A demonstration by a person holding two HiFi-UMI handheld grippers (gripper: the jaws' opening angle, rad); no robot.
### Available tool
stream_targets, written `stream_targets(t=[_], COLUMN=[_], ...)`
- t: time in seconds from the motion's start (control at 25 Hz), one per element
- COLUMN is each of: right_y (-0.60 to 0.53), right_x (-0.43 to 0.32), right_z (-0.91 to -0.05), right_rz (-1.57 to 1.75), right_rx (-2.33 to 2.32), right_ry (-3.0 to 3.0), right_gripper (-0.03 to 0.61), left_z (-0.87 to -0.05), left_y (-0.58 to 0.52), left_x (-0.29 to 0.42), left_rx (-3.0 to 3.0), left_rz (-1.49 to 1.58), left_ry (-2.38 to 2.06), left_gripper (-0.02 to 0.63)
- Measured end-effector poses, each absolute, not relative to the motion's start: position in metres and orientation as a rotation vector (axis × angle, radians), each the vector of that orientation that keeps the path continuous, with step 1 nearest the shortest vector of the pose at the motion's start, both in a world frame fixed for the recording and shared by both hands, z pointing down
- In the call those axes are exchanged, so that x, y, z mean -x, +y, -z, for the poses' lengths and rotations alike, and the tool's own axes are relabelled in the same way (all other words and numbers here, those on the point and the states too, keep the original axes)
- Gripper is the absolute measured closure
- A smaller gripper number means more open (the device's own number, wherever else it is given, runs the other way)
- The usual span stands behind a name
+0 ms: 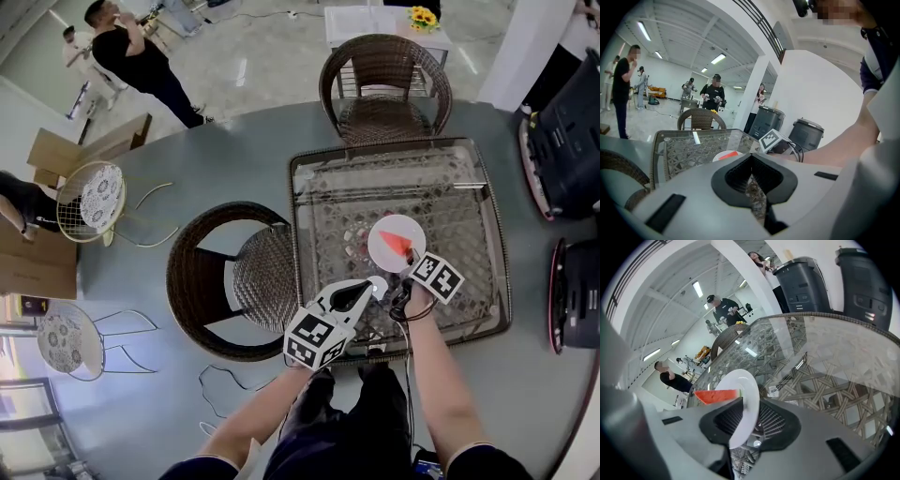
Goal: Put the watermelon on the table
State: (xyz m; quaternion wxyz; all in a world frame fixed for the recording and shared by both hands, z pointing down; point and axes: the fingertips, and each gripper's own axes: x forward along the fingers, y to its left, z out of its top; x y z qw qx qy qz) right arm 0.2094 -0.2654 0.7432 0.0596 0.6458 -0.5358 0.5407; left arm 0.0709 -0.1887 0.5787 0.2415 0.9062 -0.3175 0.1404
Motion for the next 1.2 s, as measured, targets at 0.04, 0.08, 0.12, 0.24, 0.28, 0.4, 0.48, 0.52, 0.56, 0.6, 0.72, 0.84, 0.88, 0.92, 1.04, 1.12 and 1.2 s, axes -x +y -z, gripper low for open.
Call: stream_targets(t=[0.04, 0.08, 0.12, 0.24, 0.28, 0.4, 0.48, 0.52, 0.56, 0.6, 0.72, 0.84, 0.88, 0.92, 1.04, 1.12, 1.2], right_y=[-0.265, -0.265, -0.264, -0.264, -0.264, -0.262, -0.261, -0.261, -0.261, -0.262, -0.264, -0.266, -0.266, -0.267, -0.267, -0.265, -0.263], right_x=[-0.21, -0.21, -0.21, -0.21, -0.211, -0.216, -0.221, -0.223, -0.225, -0.227, -0.23, -0.227, -0.225, -0.224, -0.218, -0.211, -0.204], right_z=[-0.743, -0.743, -0.743, -0.744, -0.744, -0.743, -0.74, -0.739, -0.737, -0.736, -0.727, -0.711, -0.704, -0.696, -0.67, -0.652, -0.631], right_rz=[-1.632, -1.626, -1.618, -1.59, -1.582, -1.527, -1.478, -1.466, -1.459, -1.451, -1.417, -1.352, -1.319, -1.281, -1.167, -1.091, -1.022], right_rx=[-1.954, -1.952, -1.95, -1.941, -1.939, -1.947, -1.958, -1.961, -1.964, -1.966, -1.964, -1.944, -1.936, -1.927, -1.895, -1.867, -1.838], right_ry=[-1.617, -1.612, -1.607, -1.593, -1.586, -1.549, -1.535, -1.537, -1.54, -1.544, -1.578, -1.667, -1.704, -1.742, -1.864, -1.948, -2.036], right_gripper=[0.495, 0.494, 0.494, 0.488, 0.486, 0.485, 0.485, 0.485, 0.485, 0.485, 0.485, 0.486, 0.486, 0.486, 0.51, 0.56, 0.575], left_z=[-0.578, -0.578, -0.577, -0.578, -0.578, -0.578, -0.577, -0.577, -0.577, -0.577, -0.574, -0.57, -0.569, -0.567, -0.561, -0.556, -0.55], left_y=[-0.188, -0.188, -0.188, -0.188, -0.188, -0.187, -0.186, -0.186, -0.185, -0.185, -0.186, -0.187, -0.187, -0.187, -0.188, -0.189, -0.19], left_x=[-0.071, -0.071, -0.071, -0.071, -0.071, -0.071, -0.072, -0.072, -0.073, -0.074, -0.078, -0.081, -0.083, -0.084, -0.089, -0.093, -0.099], left_rx=[-2.478, -2.478, -2.479, -2.478, -2.479, -2.481, -2.483, -2.483, -2.484, -2.484, -2.491, -2.502, -2.507, -2.512, -2.527, -2.54, -2.554], left_rz=[-0.385, -0.385, -0.386, -0.387, -0.387, -0.385, -0.384, -0.383, -0.383, -0.381, -0.374, -0.368, -0.366, -0.364, -0.355, -0.348, -0.34], left_ry=[-0.869, -0.869, -0.87, -0.871, -0.871, -0.87, -0.868, -0.867, -0.865, -0.863, -0.855, -0.848, -0.847, -0.846, -0.838, -0.83, -0.822], left_gripper=[0.609, 0.609, 0.609, 0.609, 0.609, 0.609, 0.609, 0.609, 0.609, 0.609, 0.609, 0.609, 0.609, 0.609, 0.609, 0.609, 0.609])
